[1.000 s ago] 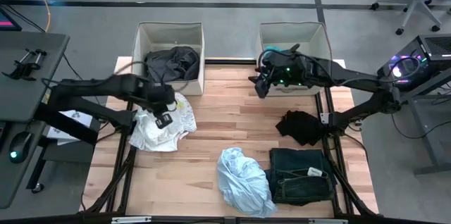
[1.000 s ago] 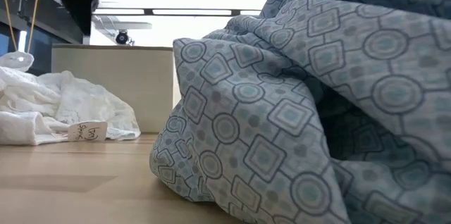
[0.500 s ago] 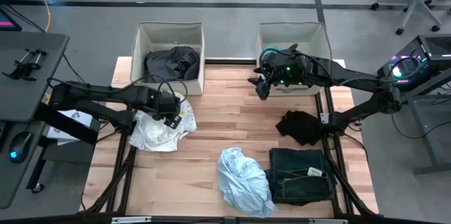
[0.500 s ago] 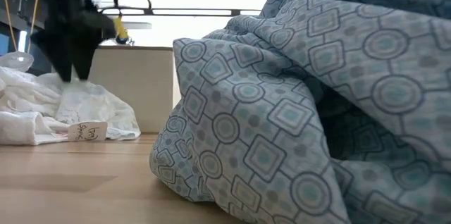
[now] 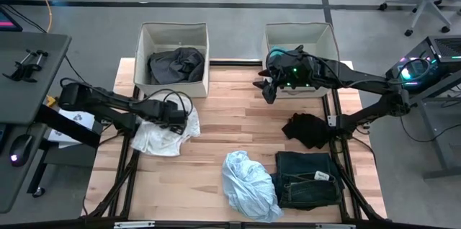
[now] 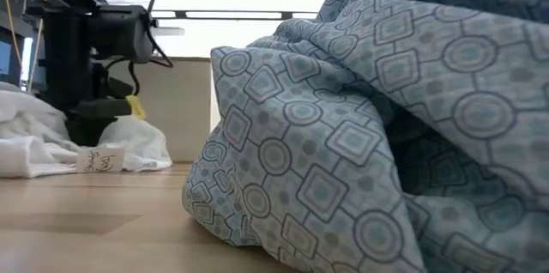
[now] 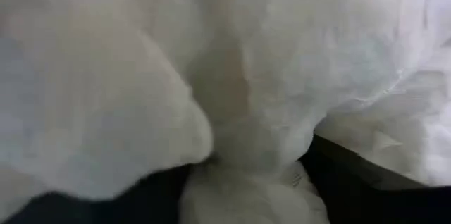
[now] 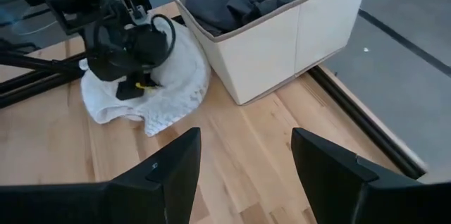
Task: Sort clothes
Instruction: Put the white dress into the right laundry organizer
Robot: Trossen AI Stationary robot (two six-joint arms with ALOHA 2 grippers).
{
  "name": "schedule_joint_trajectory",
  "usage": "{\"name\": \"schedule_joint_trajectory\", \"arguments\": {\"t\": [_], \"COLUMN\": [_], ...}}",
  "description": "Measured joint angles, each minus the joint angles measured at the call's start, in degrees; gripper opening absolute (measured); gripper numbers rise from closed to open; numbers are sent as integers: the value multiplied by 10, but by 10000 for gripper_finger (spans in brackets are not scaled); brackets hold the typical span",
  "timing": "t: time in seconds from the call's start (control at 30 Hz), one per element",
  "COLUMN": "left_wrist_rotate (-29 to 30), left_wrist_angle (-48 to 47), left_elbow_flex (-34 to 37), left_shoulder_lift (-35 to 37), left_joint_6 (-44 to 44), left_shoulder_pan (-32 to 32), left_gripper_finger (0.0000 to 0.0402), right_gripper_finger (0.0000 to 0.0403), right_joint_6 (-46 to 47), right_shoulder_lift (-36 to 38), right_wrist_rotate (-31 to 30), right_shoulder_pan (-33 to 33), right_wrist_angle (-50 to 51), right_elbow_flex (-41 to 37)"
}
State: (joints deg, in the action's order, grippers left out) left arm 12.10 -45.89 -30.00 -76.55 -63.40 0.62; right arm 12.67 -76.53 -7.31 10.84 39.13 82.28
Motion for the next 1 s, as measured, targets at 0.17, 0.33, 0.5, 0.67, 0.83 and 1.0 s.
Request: {"name": "schedule_joint_trajectory", "arguments": {"t": [0.17,0.33,0.5,0.67,0.83,1.0], "left_wrist_rotate": [-15,-42,-39,17,34,34], "left_wrist_angle": [34,44,40,43,66,95], "left_elbow_flex": [-37,-118,-233,-327,-371,-381], "left_shoulder_lift": [2,5,6,4,3,4], "left_joint_6": [61,193,330,441,514,547], "left_shoulder_pan": [-29,-43,-57,-54,-34,-21], "left_gripper_finger": [87,15,8,4,2,1], "right_gripper_finger": [210,210,210,211,243,310], "right_joint_6": [31,67,74,62,37,-22], "right_shoulder_lift": [0,10,19,-4,-56,-118], "right_wrist_rotate": [35,59,70,70,102,180], "right_shoulder_pan": [-1,-4,-4,-4,-4,-4], "right_wrist_angle": [6,56,60,58,41,-42], "right_elbow_flex": [0,15,18,18,18,18]}}
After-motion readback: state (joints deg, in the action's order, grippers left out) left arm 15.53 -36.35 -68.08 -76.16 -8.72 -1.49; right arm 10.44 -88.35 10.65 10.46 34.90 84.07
